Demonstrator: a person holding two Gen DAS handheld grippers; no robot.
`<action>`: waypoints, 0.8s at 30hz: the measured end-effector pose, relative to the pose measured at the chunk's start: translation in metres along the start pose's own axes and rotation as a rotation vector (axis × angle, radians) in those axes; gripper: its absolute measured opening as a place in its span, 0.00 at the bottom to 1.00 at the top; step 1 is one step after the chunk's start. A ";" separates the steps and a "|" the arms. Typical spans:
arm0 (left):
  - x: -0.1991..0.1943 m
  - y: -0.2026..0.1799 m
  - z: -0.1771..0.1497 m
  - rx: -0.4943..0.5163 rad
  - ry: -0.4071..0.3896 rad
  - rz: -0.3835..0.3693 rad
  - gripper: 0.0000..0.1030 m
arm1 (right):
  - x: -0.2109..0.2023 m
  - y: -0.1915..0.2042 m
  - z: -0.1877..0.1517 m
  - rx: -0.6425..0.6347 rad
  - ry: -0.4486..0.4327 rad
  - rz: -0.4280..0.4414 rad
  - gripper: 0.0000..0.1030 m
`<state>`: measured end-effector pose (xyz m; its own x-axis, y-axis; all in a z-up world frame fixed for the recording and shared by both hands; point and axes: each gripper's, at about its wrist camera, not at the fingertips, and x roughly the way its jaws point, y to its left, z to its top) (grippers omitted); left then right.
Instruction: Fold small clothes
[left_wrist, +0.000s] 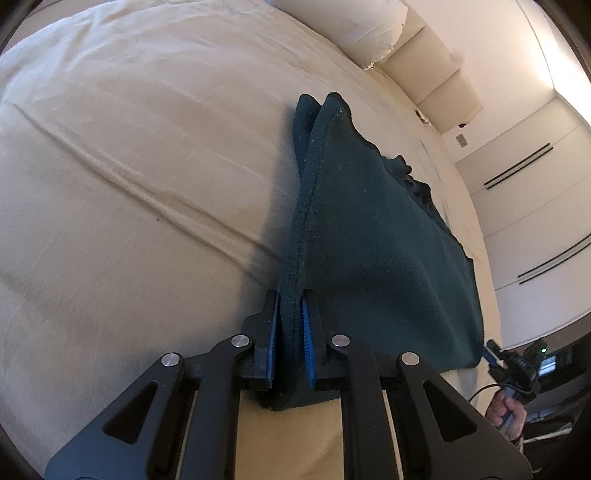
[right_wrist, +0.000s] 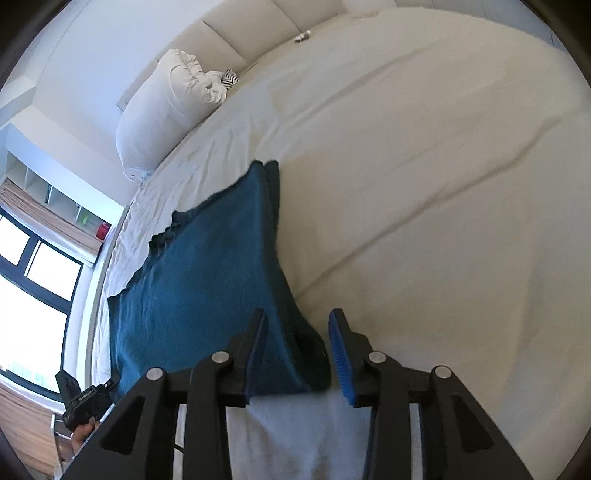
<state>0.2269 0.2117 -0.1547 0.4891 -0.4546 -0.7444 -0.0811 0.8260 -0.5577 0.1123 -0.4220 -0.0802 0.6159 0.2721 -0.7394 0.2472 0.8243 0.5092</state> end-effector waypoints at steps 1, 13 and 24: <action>-0.001 0.000 -0.001 -0.003 -0.001 0.001 0.10 | -0.001 0.007 0.002 -0.024 -0.010 -0.011 0.37; -0.006 0.001 -0.006 -0.011 -0.003 0.007 0.10 | 0.040 0.090 0.025 -0.184 -0.022 0.096 0.56; -0.051 -0.091 0.023 0.237 -0.191 0.222 0.13 | 0.113 0.156 0.032 -0.168 0.108 0.355 0.58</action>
<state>0.2297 0.1671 -0.0576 0.6373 -0.2043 -0.7430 -0.0109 0.9617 -0.2738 0.2445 -0.2781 -0.0705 0.5562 0.5974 -0.5776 -0.0979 0.7374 0.6684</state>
